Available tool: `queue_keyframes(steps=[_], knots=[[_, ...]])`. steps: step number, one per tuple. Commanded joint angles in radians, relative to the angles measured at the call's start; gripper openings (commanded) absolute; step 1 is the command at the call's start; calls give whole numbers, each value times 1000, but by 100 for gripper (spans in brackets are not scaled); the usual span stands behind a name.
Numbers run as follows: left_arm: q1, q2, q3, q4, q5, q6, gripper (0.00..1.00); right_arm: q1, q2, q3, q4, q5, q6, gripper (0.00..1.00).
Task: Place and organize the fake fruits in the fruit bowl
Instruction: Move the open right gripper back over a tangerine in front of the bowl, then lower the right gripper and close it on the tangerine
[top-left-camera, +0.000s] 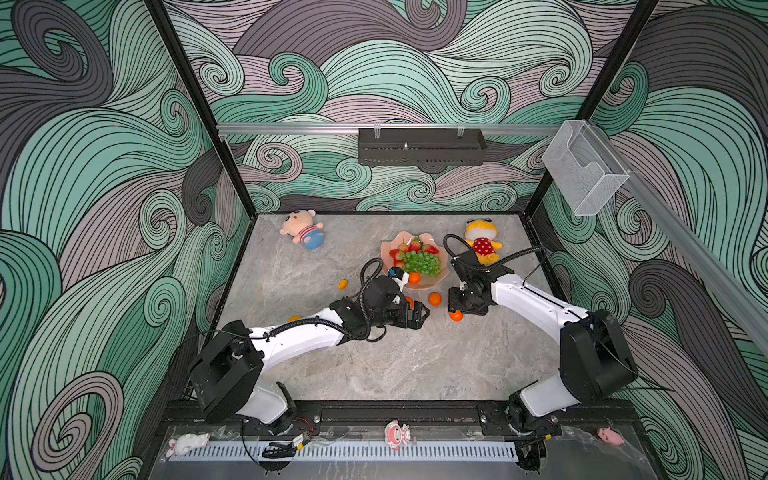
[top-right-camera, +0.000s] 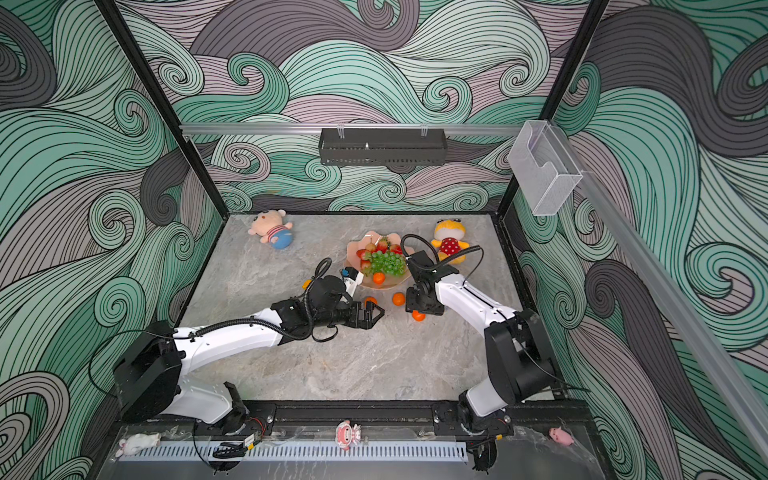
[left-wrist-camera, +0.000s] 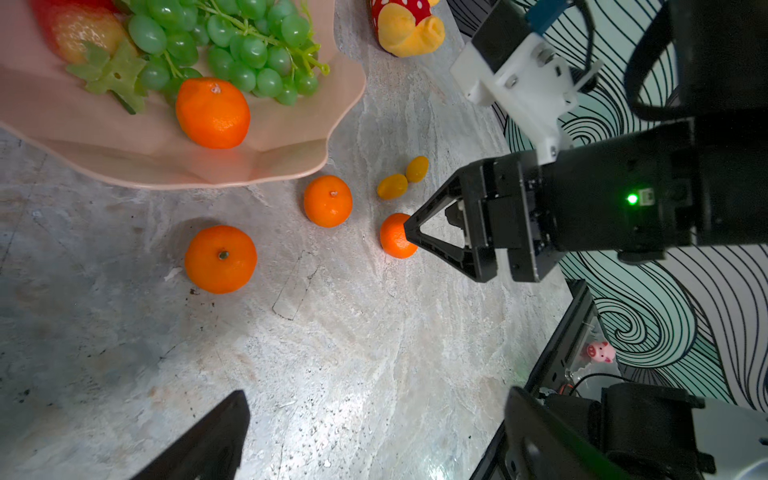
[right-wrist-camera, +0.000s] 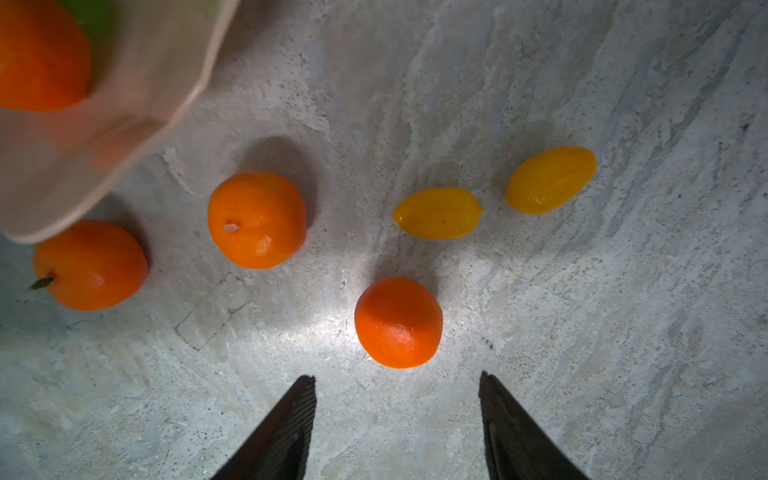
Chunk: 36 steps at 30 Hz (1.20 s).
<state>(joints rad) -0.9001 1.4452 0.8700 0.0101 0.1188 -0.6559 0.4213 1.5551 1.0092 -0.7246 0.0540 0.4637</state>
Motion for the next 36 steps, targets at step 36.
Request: queue_keyframes(steps=[36], knots=[[-7, 17, 35, -17, -34, 22, 99, -9, 195, 59, 12, 33, -24, 50]])
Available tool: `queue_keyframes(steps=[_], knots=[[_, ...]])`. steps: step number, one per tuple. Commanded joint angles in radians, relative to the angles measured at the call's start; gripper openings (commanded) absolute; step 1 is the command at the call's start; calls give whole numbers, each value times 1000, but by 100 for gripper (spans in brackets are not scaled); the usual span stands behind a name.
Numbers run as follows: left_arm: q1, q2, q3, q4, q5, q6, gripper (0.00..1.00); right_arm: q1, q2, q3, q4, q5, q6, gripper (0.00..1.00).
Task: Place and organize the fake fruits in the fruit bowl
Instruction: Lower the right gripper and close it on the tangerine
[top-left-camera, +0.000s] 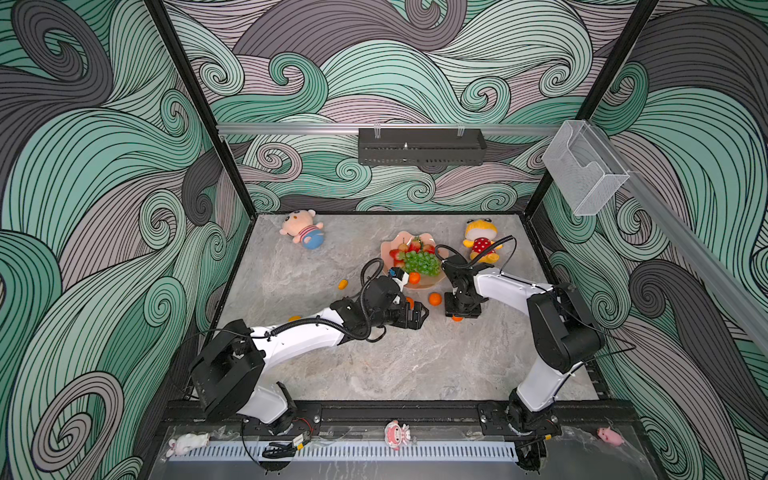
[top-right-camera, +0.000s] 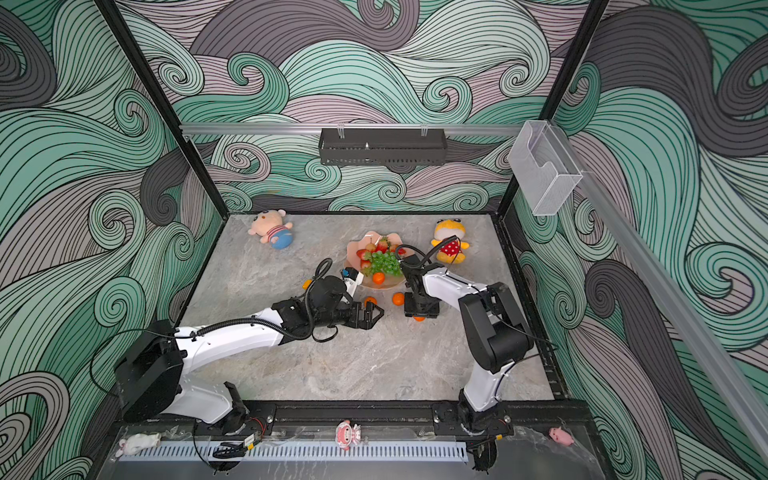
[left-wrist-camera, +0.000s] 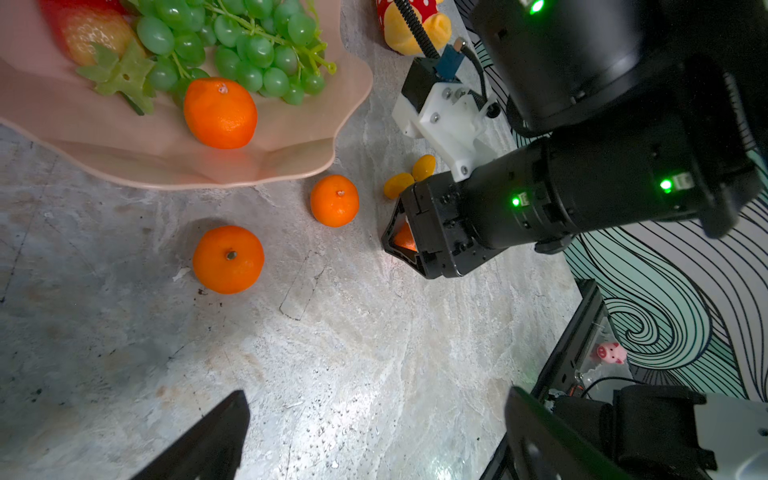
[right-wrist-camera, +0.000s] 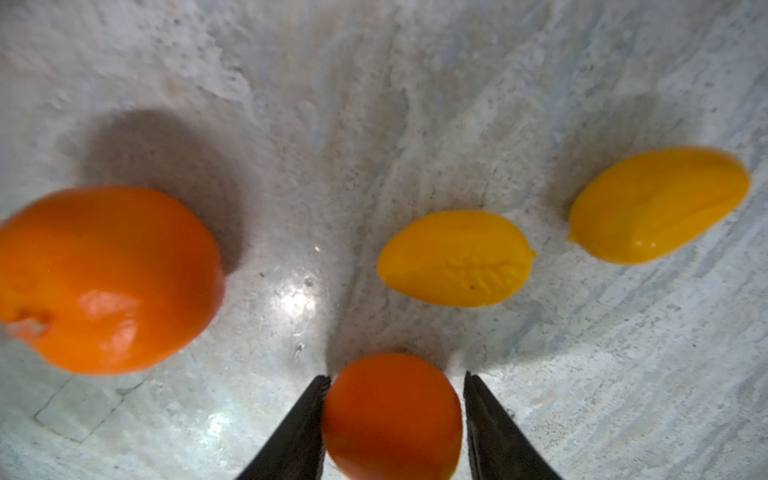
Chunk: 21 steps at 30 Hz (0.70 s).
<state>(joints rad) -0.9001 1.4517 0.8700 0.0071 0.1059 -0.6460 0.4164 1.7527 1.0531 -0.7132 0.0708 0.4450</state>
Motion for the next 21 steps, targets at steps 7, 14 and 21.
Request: queue_keyframes(steps=[7, 14, 21], knots=[[-8, 3, 34, -19, -22, 12, 98, -3, -36, 0, 4, 10, -2, 46], [-7, -13, 34, -28, -25, 12, 99, -4, -119, -35, 12, 14, -5, 40], [-7, -21, 37, -41, -35, 3, 99, -3, -208, -48, -3, 26, -23, 38]])
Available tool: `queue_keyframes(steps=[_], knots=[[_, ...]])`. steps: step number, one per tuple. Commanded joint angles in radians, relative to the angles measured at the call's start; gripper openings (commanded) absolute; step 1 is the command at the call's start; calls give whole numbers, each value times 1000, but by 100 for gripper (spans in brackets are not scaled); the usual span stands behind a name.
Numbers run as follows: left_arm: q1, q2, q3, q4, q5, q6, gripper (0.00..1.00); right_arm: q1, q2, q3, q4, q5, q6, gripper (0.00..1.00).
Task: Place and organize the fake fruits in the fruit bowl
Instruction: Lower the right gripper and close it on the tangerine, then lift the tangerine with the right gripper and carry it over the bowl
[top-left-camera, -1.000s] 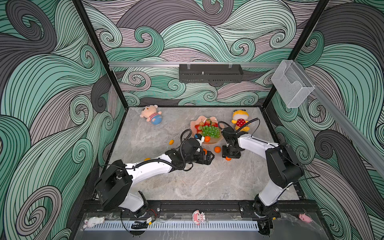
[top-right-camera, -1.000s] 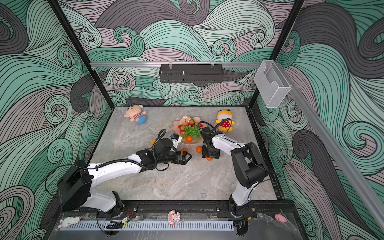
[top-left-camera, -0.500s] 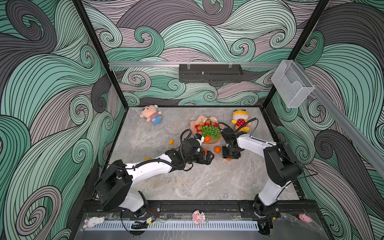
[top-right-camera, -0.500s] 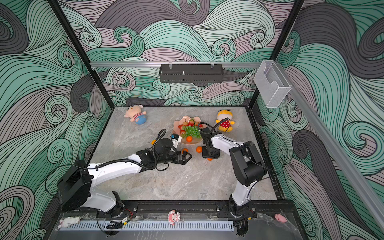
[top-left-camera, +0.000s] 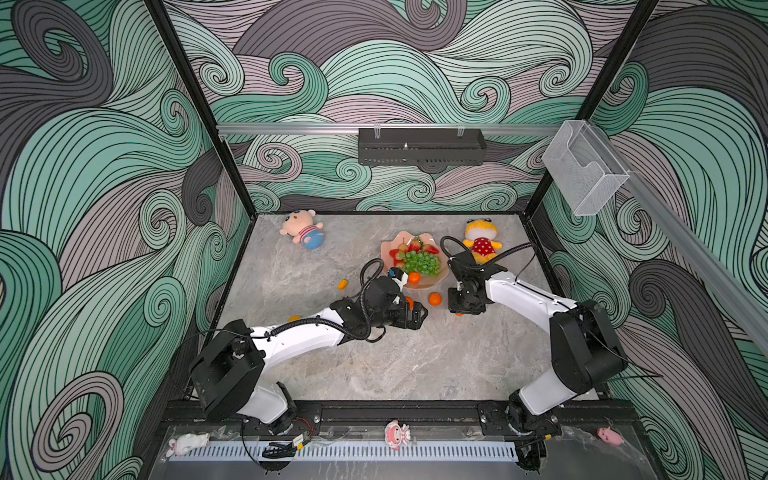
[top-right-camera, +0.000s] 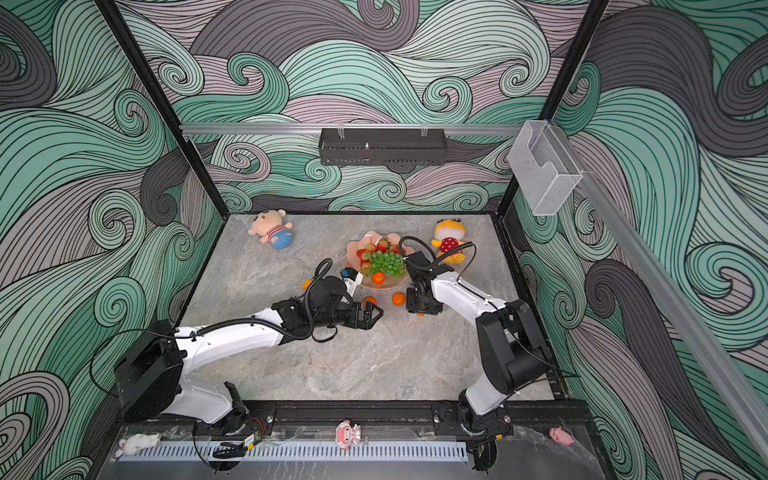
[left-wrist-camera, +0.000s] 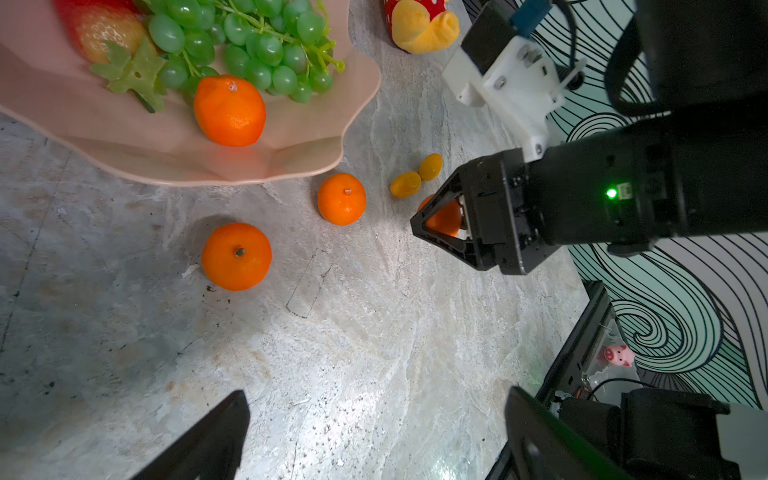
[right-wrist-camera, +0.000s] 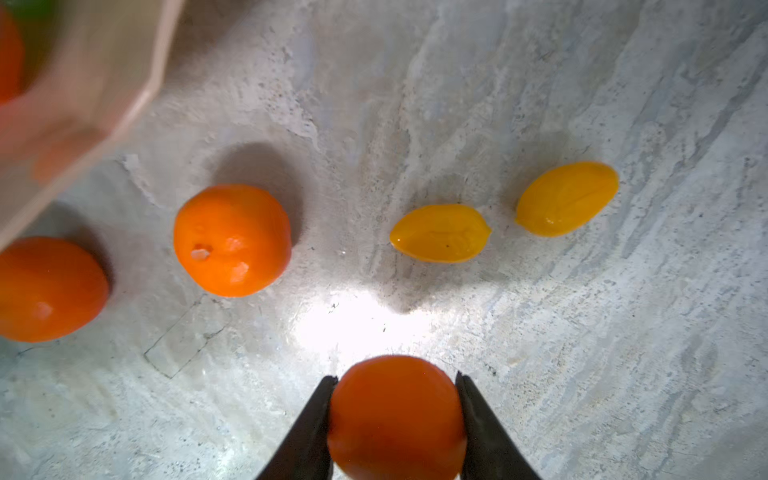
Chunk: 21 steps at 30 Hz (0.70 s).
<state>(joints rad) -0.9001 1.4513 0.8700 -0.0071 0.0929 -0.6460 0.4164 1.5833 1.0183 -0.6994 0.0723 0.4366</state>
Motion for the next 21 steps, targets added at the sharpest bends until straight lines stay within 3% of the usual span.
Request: queue_keyframes(steps=[1, 11, 21], knots=[[-8, -22, 37, -28, -25, 0, 99, -4, -52, -12, -20, 26, -18, 37], [-1, -56, 63, -110, -58, -41, 98, 26, -160, 36, -38, 12, -52, 37], [65, -83, 18, -79, -5, -68, 99, 89, -83, 181, -77, 8, -69, 37]])
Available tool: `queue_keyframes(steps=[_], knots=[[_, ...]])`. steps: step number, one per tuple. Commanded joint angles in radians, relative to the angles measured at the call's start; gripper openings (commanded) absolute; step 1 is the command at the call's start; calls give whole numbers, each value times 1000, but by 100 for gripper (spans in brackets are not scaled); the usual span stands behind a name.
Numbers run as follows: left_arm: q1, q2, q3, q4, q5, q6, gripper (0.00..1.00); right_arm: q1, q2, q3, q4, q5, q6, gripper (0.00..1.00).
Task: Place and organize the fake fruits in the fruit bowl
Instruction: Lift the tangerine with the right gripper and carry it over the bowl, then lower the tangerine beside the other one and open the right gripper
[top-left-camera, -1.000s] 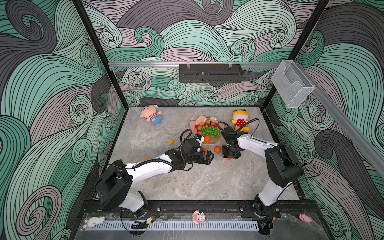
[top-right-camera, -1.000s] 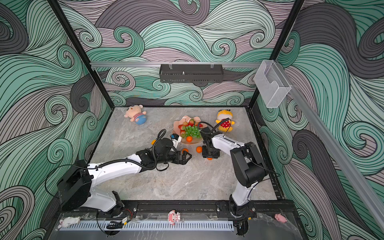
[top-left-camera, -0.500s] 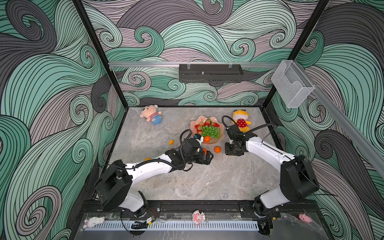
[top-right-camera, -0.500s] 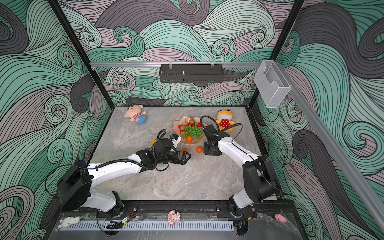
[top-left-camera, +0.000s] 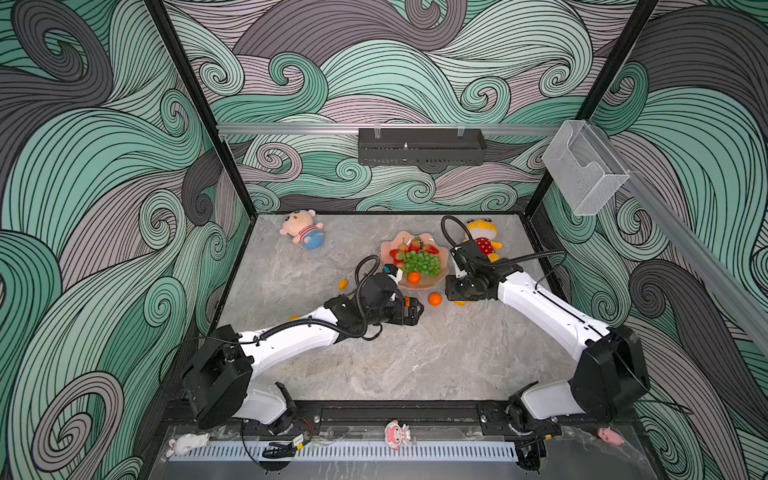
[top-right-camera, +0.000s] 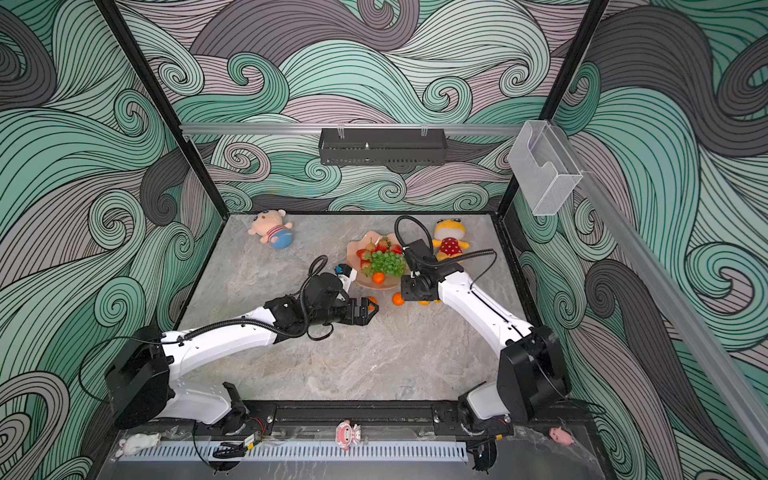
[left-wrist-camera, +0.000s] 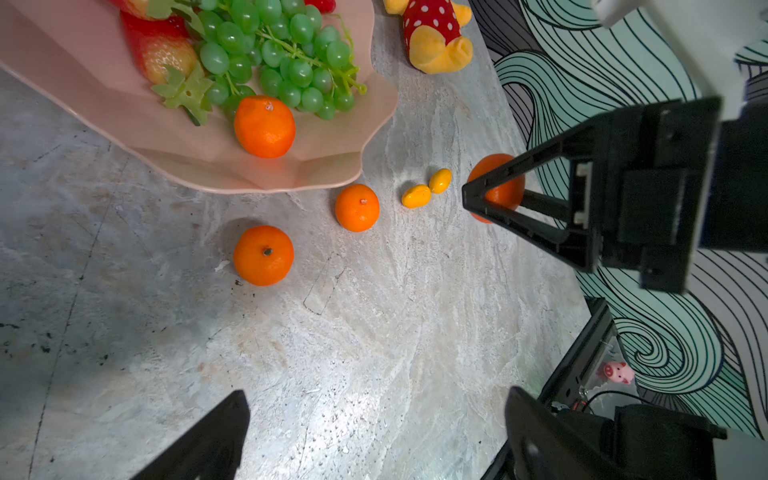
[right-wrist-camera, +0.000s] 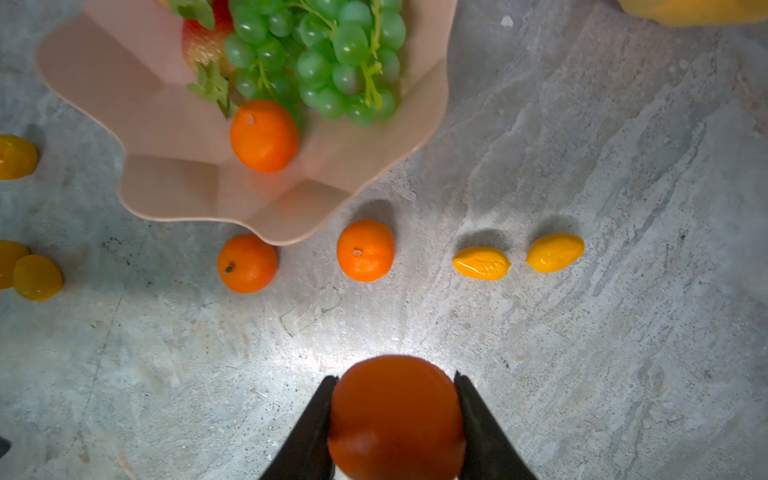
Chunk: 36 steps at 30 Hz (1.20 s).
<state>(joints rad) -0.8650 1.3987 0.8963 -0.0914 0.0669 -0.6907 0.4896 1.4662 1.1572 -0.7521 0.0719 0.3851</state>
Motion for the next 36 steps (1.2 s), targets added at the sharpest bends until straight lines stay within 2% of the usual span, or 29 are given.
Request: queue_keyframes(steps=[1, 12, 18, 26, 36], knots=[[41, -32, -16, 11, 30, -28, 99, 22, 46, 54, -25, 8, -17, 37], [218, -31, -48, 66, 142, -55, 98, 52, 256, 245, -35, 12, -24, 36], [274, 3, -24, 69, 176, -49, 99, 52, 387, 348, -49, 41, -35, 36], [287, 17, -2, 73, 192, -47, 98, 46, 513, 446, -59, 56, -51, 36], [287, 47, -5, 71, 194, -47, 99, 35, 577, 490, -68, 44, -54, 41]])
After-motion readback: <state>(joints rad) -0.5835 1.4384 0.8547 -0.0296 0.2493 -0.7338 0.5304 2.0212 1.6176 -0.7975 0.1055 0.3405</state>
